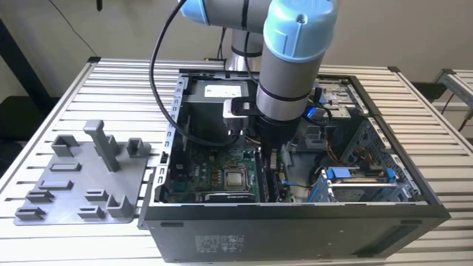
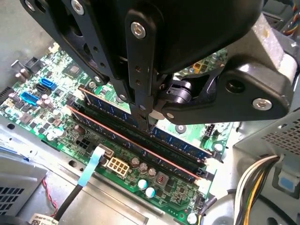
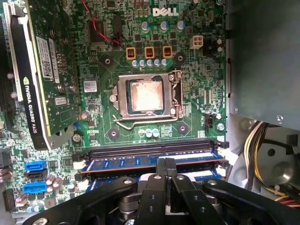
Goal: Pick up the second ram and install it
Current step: 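Press down the second ram until it locks into place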
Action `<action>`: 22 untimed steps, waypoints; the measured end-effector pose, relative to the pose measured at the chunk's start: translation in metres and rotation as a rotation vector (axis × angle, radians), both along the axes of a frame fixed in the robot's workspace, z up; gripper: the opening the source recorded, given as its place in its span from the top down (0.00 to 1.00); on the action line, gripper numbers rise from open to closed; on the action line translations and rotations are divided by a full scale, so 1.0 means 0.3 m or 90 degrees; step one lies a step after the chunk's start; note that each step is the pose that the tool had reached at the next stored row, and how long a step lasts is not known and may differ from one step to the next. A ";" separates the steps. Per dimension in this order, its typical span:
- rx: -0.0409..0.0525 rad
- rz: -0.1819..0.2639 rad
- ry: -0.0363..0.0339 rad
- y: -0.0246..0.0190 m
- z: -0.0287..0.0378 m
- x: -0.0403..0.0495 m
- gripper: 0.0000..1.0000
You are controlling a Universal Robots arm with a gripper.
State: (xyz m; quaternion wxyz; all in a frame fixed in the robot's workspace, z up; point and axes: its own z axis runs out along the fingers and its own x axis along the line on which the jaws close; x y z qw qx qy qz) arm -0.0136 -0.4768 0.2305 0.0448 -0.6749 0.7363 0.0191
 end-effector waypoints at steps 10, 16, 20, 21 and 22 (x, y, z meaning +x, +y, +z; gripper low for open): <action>-0.0010 0.000 0.0005 0.000 -0.037 0.000 0.89; -0.0002 0.000 0.0004 0.000 0.037 0.000 0.89; -0.0001 0.000 0.0004 0.000 0.070 0.000 0.89; 0.0000 0.000 0.0003 0.000 0.070 0.000 0.89; 0.0001 0.000 0.0003 0.000 0.070 0.000 0.89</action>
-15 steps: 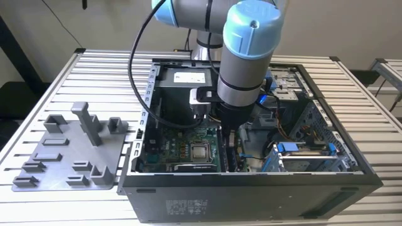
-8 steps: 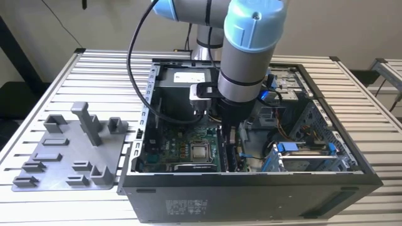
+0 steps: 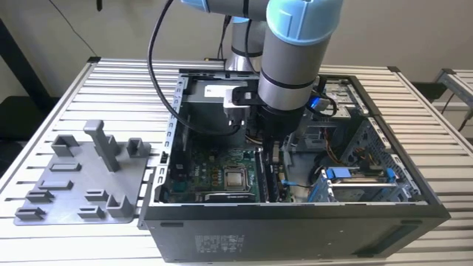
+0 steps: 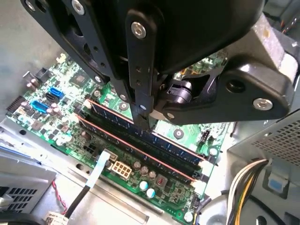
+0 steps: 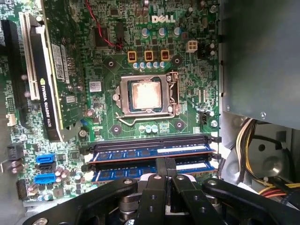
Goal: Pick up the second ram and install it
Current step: 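Press down the second ram until it locks into place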
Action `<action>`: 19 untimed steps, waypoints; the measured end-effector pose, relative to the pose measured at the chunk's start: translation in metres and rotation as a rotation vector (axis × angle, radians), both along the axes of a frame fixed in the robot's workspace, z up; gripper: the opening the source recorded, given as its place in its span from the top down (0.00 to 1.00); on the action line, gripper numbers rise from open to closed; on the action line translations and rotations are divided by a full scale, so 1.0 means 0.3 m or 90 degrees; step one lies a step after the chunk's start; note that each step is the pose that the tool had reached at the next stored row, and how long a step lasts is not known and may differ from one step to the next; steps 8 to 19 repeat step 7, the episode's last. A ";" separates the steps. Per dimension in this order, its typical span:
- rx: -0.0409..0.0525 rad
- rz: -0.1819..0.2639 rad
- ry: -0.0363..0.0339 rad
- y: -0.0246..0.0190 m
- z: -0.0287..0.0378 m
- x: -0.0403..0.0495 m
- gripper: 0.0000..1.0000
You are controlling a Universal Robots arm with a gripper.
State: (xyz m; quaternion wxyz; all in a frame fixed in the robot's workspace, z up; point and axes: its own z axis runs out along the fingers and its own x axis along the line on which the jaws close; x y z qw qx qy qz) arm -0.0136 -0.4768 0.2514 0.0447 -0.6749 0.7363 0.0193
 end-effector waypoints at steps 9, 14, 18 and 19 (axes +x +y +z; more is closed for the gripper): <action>-0.0002 0.000 0.0000 0.000 0.002 0.000 0.89; -0.0002 0.000 0.0000 0.000 0.002 0.000 0.89; -0.0002 0.000 0.0000 0.000 0.002 0.000 0.89; -0.0002 0.000 0.0000 0.000 0.002 0.000 0.89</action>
